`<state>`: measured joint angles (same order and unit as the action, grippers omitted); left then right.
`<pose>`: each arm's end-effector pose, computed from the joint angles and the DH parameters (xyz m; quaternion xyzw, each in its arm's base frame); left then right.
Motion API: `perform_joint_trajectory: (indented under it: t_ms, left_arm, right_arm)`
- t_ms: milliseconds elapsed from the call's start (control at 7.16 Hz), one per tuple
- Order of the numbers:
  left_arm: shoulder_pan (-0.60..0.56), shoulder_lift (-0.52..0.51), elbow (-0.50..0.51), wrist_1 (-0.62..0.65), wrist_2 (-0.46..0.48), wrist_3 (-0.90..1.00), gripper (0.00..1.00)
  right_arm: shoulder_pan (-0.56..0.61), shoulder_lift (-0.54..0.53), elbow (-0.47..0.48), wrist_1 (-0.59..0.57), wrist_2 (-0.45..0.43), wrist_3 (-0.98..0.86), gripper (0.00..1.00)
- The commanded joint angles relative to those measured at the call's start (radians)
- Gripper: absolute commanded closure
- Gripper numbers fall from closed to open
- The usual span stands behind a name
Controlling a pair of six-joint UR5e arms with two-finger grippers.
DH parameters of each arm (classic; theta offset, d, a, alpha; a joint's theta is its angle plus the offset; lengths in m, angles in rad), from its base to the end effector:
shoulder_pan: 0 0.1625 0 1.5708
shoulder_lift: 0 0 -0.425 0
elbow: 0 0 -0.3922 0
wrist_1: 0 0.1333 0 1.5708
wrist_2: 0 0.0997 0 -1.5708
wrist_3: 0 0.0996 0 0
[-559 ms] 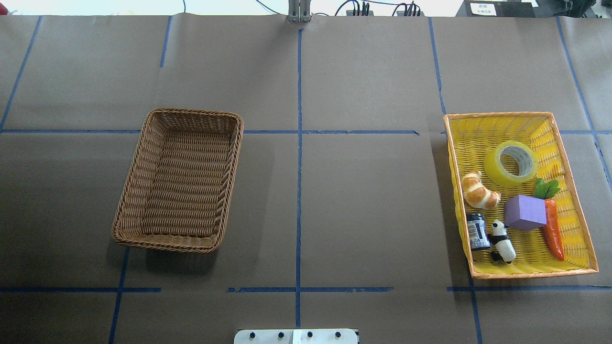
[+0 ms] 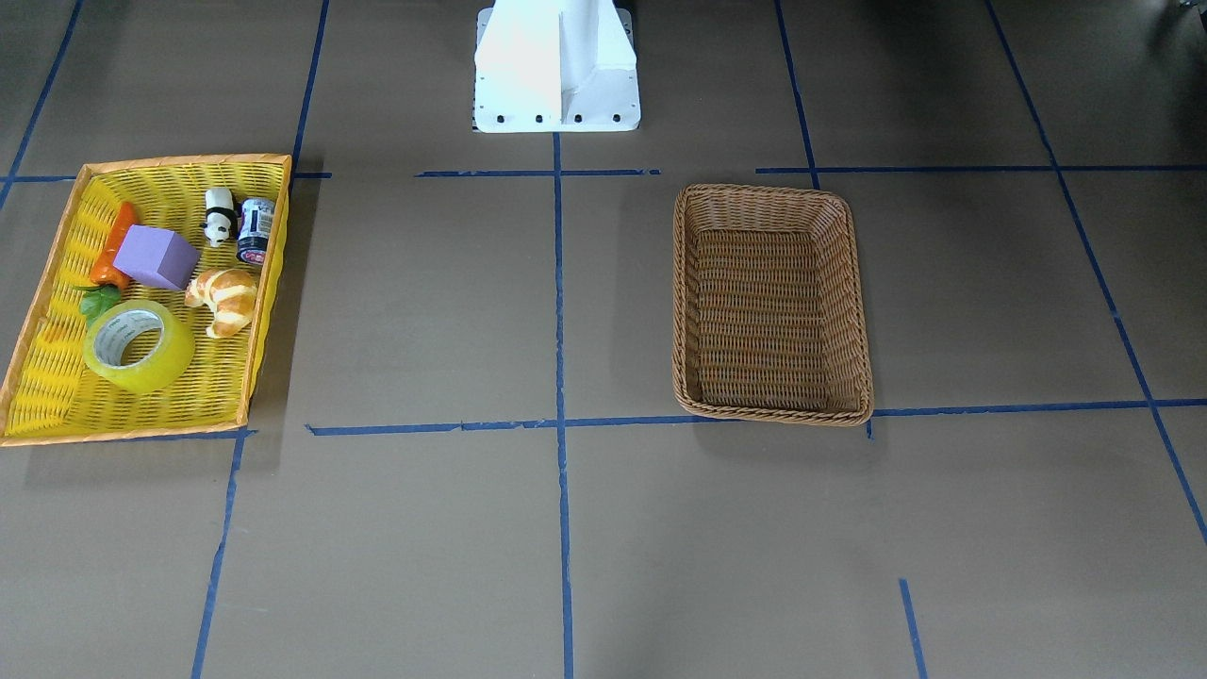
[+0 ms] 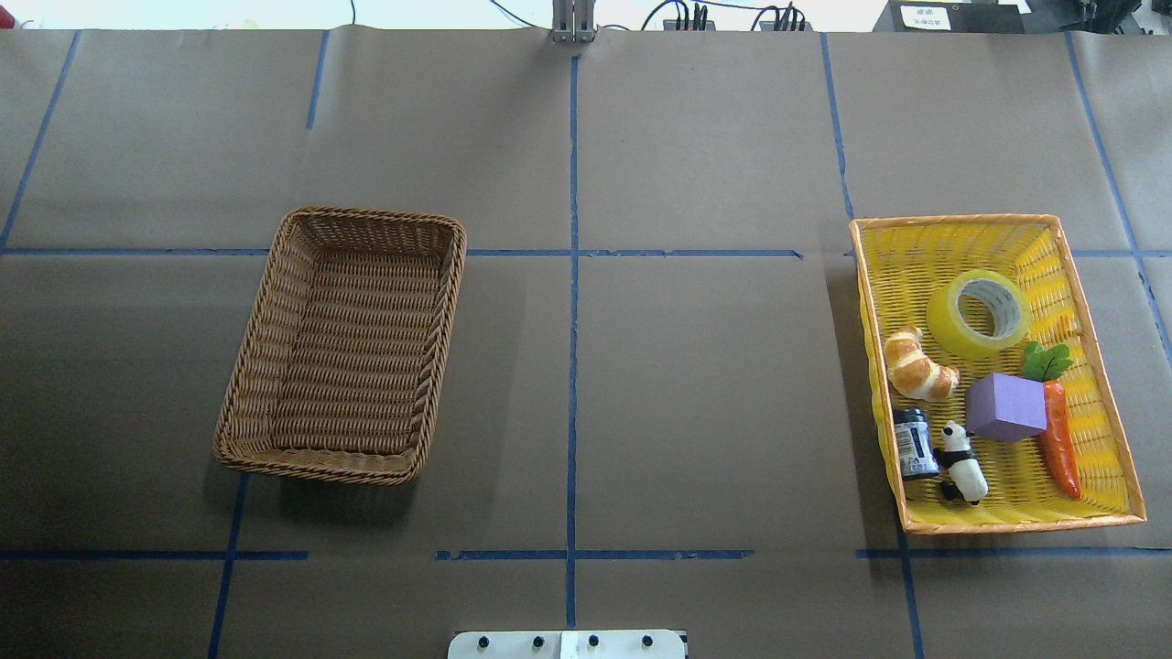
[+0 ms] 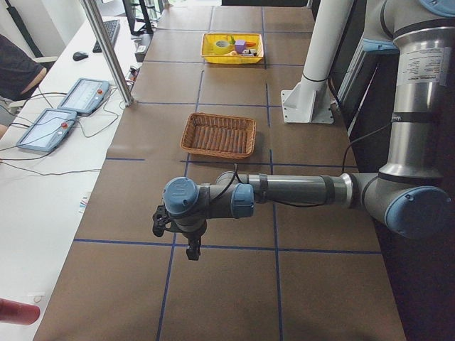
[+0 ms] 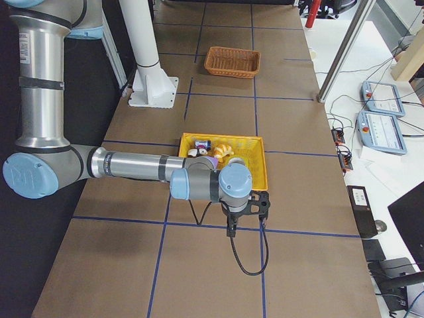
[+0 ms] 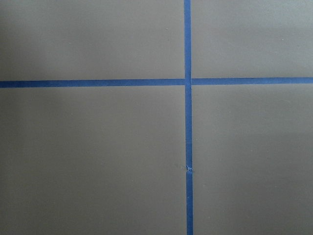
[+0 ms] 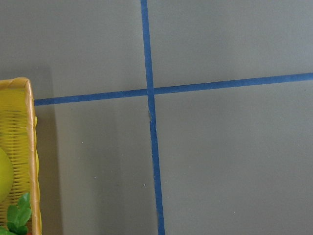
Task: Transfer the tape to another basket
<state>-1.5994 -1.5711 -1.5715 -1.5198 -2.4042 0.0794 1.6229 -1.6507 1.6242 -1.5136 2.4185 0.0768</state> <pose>-0.0735 -0.4867 0.6590 -0.0010 0.4053 0.0131 0.9141 0.0825 -0.4561 0.6594 0.0089 -0.4114 0.0524 0.9099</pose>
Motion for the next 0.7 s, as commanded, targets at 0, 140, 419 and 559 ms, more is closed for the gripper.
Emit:
perform_joint_trajectory:
  t_ms: [0, 140, 419, 559]
  left_arm:
    - [0.001, -0.006, 0.002, 0.001, 0.007, -0.001, 0.00]
    - [0.001, -0.006, 0.001, 0.000, 0.005, -0.001, 0.00]
    - [0.001, -0.007, 0.001, 0.000, 0.010, -0.001, 0.00]
    - [0.001, -0.009, 0.001, 0.000, 0.010, 0.000, 0.00]
  right_arm:
    - [0.000, -0.004, 0.000, 0.004, 0.004, 0.004, 0.00]
    - [0.000, -0.003, 0.003, 0.004, 0.002, 0.014, 0.00]
    - [0.000, 0.008, 0.006, 0.004, -0.002, 0.015, 0.00]
    - [-0.001, 0.011, 0.006, 0.004, -0.005, 0.015, 0.00]
